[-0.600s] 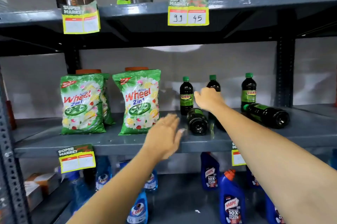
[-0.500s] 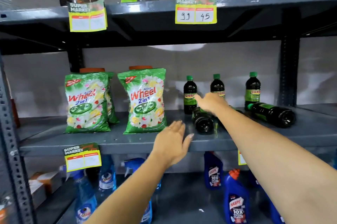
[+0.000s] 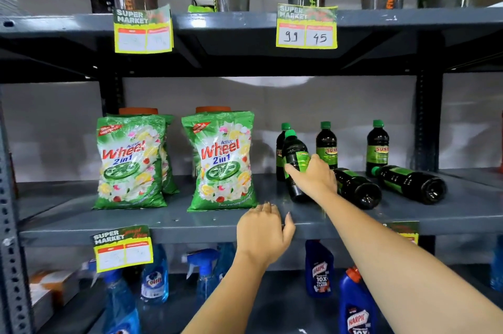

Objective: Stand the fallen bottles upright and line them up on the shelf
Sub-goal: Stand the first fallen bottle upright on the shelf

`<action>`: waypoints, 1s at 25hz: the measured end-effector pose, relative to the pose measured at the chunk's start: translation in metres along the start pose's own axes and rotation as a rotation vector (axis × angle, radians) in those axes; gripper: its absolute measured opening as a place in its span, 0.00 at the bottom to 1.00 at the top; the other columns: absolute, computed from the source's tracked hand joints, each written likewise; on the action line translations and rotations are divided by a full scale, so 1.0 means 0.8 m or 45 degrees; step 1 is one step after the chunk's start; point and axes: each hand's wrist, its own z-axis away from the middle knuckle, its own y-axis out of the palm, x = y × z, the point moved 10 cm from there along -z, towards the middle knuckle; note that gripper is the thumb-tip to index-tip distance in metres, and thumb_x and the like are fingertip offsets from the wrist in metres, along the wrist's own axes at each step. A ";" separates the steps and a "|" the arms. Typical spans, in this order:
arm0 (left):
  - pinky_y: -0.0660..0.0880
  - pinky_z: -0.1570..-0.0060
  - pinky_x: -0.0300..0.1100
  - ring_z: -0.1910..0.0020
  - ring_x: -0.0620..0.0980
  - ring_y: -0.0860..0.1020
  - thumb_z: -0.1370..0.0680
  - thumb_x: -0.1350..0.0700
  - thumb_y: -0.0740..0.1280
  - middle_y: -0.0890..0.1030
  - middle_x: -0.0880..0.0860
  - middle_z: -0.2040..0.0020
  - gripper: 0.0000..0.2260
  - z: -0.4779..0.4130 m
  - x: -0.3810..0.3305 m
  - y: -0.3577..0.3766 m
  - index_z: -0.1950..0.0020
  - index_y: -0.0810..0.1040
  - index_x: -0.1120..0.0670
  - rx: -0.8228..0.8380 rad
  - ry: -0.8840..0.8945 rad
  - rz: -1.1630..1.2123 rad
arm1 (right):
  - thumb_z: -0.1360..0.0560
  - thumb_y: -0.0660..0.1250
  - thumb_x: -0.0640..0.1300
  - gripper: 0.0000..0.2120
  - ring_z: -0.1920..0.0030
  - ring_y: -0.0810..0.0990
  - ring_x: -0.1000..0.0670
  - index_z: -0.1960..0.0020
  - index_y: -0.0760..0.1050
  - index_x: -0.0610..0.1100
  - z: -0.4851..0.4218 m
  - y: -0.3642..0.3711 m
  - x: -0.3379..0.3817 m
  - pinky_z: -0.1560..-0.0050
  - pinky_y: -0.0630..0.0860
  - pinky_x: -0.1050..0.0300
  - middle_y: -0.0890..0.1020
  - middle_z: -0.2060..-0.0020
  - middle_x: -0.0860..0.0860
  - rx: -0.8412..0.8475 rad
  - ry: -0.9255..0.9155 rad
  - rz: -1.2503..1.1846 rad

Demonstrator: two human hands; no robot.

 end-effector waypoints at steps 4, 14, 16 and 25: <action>0.71 0.71 0.43 0.70 0.53 0.78 0.24 0.46 0.53 0.80 0.53 0.68 0.20 0.001 0.002 0.002 0.66 0.77 0.56 -0.006 -0.029 0.011 | 0.32 0.69 0.63 0.30 0.49 0.80 0.39 0.40 0.65 0.45 0.013 0.010 -0.003 0.56 0.74 0.50 0.79 0.46 0.46 -0.109 -0.131 -0.181; 0.72 0.69 0.43 0.69 0.54 0.79 0.24 0.48 0.53 0.81 0.54 0.68 0.20 0.002 0.000 -0.001 0.66 0.78 0.57 -0.056 -0.029 0.011 | 0.32 0.72 0.40 0.24 0.45 0.78 0.48 0.38 0.70 0.45 0.003 0.061 -0.041 0.50 0.71 0.55 0.80 0.49 0.50 0.347 0.144 -0.801; 0.72 0.70 0.42 0.69 0.54 0.79 0.24 0.48 0.53 0.81 0.54 0.68 0.20 0.003 0.000 -0.003 0.66 0.78 0.57 -0.069 -0.024 0.009 | 0.34 0.77 0.40 0.29 0.46 0.77 0.49 0.37 0.68 0.44 0.003 0.059 -0.046 0.48 0.72 0.55 0.78 0.46 0.49 0.309 0.135 -0.795; 0.71 0.70 0.43 0.69 0.53 0.78 0.24 0.49 0.54 0.80 0.53 0.69 0.19 0.002 0.000 -0.004 0.67 0.77 0.56 -0.108 -0.015 0.030 | 0.35 0.75 0.39 0.21 0.47 0.79 0.46 0.44 0.73 0.44 0.001 0.066 -0.047 0.49 0.75 0.53 0.81 0.51 0.48 0.355 0.150 -0.737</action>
